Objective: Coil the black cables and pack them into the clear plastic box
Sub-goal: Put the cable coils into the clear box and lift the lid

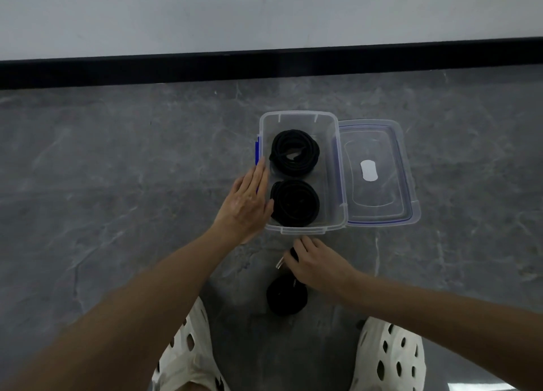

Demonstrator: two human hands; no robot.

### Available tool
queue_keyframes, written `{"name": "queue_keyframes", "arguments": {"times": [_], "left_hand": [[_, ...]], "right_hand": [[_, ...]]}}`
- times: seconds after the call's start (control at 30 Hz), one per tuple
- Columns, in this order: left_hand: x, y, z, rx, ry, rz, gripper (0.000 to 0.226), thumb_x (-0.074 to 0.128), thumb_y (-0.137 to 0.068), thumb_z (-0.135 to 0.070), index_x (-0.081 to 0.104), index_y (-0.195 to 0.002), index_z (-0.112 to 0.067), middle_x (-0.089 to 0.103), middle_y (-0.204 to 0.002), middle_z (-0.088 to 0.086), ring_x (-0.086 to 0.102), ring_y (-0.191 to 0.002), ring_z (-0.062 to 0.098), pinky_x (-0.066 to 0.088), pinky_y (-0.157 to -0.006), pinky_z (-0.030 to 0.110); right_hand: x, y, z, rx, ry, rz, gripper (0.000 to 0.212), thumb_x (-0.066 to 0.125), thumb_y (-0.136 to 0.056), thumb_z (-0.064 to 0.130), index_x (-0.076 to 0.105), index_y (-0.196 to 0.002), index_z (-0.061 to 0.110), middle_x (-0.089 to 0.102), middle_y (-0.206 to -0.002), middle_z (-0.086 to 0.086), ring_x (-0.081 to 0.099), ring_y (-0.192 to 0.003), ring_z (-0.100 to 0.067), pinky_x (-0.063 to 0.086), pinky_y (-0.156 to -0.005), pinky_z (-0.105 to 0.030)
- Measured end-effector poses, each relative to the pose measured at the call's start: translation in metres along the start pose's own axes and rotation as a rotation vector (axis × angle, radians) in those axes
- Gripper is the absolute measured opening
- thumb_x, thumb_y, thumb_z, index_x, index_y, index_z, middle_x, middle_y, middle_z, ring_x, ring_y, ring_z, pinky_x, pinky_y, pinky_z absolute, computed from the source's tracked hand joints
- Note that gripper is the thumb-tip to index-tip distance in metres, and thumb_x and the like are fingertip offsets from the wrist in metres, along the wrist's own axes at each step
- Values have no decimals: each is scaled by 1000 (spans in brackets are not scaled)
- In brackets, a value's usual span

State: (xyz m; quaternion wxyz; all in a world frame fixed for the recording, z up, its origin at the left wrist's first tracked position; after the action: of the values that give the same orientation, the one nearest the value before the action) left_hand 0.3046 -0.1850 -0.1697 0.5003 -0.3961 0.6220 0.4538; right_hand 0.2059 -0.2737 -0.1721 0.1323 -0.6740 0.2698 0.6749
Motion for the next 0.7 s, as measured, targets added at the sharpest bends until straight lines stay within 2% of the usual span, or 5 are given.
{"name": "queue_keyframes", "arguments": {"times": [0.07,0.2,0.37,0.57,0.7], "left_hand": [[0,0,1,-4,-3,5,69,22,-99,-41,3,-152,-1,2,-162,16,12,-149,26,14,-119,37],[1,0,1,6,12,-4,70,23,-100,-42,-2,-153,-3,-3,-162,14,6,-150,24,7,-118,34],[-2,0,2,29,14,-23,72,16,-97,-46,5,-152,0,5,-161,18,12,-149,27,15,-119,38],[-3,-1,4,66,-26,-51,79,16,-96,-56,9,-152,0,10,-160,18,17,-148,27,13,-118,35],[0,0,6,90,-47,-41,84,17,-95,-61,11,-152,1,11,-160,18,16,-148,27,21,-119,38]], "right_hand": [[-13,4,-1,6,-68,2,13,71,-71,16,67,-81,9,61,-71,-11,58,-61,-24,51,-53,-31],[-46,3,-20,83,-169,54,43,82,-51,15,68,-92,8,61,-76,-12,61,-66,-26,52,-56,-33],[-85,-30,-71,223,-298,34,50,62,-85,14,45,-132,5,52,-117,-19,53,-105,-34,49,-87,-43],[-57,-80,-133,528,-363,63,53,66,-85,26,42,-129,8,46,-123,-19,45,-113,-34,45,-89,-41],[-41,-105,-137,584,-410,5,52,66,-83,27,41,-125,8,45,-122,-19,44,-112,-34,45,-86,-40]]}}
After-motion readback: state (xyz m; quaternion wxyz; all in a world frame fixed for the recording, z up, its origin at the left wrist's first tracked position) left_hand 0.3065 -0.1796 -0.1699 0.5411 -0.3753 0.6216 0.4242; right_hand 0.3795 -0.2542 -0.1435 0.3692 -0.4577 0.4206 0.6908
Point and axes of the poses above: each hand's wrist, its own y-axis away from the middle knuckle, its own x-axis out of the palm, z = x × y, the point moved 10 cm from there along -y, towards the middle knuckle
